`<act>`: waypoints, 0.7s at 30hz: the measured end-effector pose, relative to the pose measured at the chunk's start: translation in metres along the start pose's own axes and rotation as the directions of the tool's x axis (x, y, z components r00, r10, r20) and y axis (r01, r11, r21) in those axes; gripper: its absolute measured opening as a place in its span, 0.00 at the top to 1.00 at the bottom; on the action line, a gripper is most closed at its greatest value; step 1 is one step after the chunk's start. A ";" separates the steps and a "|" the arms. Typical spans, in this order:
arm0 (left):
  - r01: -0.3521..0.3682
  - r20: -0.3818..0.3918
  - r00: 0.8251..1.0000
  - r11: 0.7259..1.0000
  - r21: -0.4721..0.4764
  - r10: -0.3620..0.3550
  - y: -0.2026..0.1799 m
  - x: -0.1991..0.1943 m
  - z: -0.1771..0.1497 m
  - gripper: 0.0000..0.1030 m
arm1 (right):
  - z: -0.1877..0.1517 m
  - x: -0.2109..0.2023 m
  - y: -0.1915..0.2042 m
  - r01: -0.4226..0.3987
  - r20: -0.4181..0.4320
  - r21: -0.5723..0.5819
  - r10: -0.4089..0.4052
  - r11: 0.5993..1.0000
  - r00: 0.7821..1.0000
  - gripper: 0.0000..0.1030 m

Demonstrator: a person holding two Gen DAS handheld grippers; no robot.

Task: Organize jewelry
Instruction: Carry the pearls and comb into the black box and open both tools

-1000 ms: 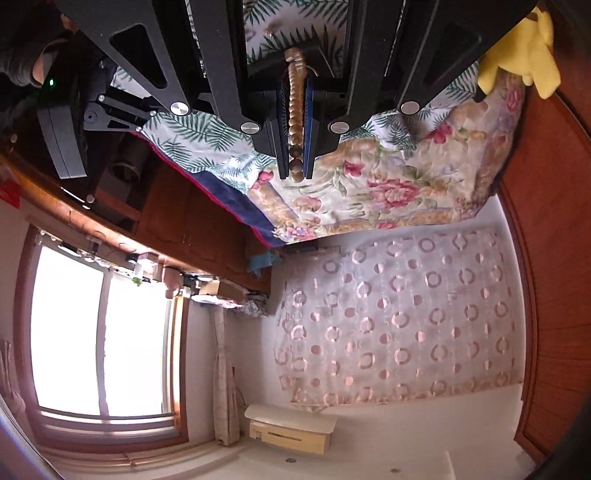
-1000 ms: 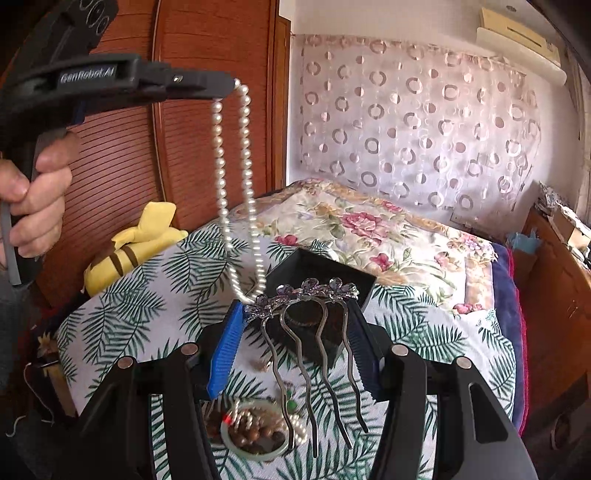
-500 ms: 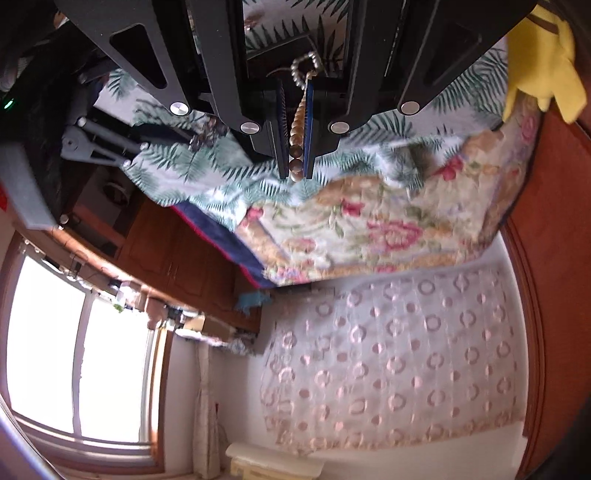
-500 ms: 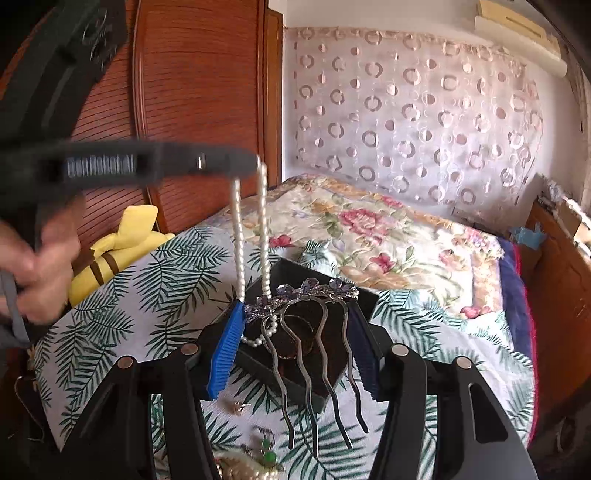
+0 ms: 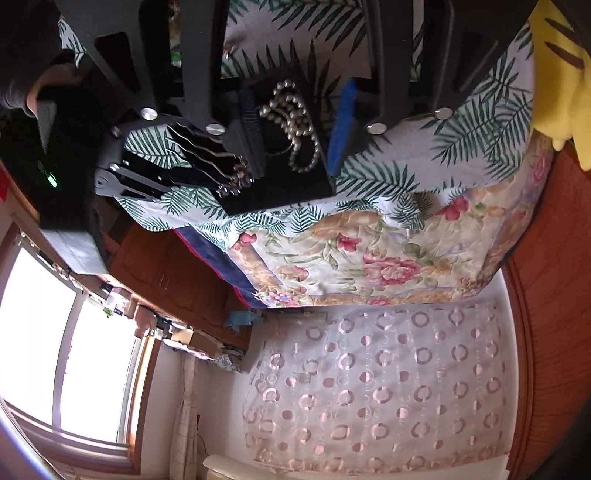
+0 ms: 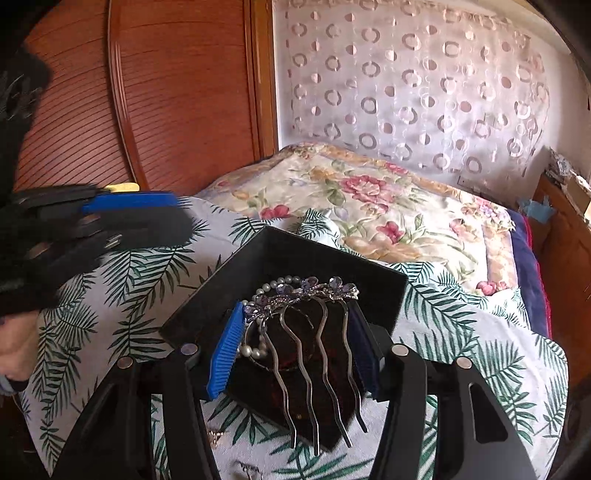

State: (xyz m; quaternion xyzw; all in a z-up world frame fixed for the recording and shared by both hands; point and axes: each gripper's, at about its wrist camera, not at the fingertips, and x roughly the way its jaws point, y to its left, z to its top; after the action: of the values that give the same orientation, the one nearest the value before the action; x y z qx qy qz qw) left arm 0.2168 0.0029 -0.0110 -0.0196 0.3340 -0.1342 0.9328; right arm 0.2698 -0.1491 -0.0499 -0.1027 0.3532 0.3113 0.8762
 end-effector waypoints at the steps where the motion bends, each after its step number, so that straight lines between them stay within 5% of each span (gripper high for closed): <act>1: 0.000 0.002 1.000 1.000 0.000 0.000 0.002 -0.002 -0.004 0.59 | 0.000 0.003 0.001 -0.001 -0.005 0.000 0.001 1.000 1.000 0.43; 8: -0.059 0.042 0.998 0.997 0.054 0.057 0.007 -0.016 -0.034 0.20 | -0.002 0.018 0.003 0.012 -0.034 0.007 -0.012 1.000 0.999 0.43; 12: -0.054 0.056 0.997 0.997 0.059 0.050 0.008 -0.023 -0.047 0.10 | -0.003 0.017 0.002 0.013 -0.027 0.014 -0.012 1.000 1.000 0.37; 21: -0.040 0.046 0.998 0.999 0.037 0.038 0.005 -0.039 -0.079 0.07 | -0.023 -0.042 0.001 -0.013 0.046 0.037 0.012 0.999 0.999 0.34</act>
State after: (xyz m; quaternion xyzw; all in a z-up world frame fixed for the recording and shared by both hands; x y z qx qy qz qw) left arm 0.1395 0.0223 -0.0483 0.0014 0.3104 -0.1217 0.9428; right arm 0.2330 -0.1780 -0.0381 -0.0770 0.3396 0.3124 0.8838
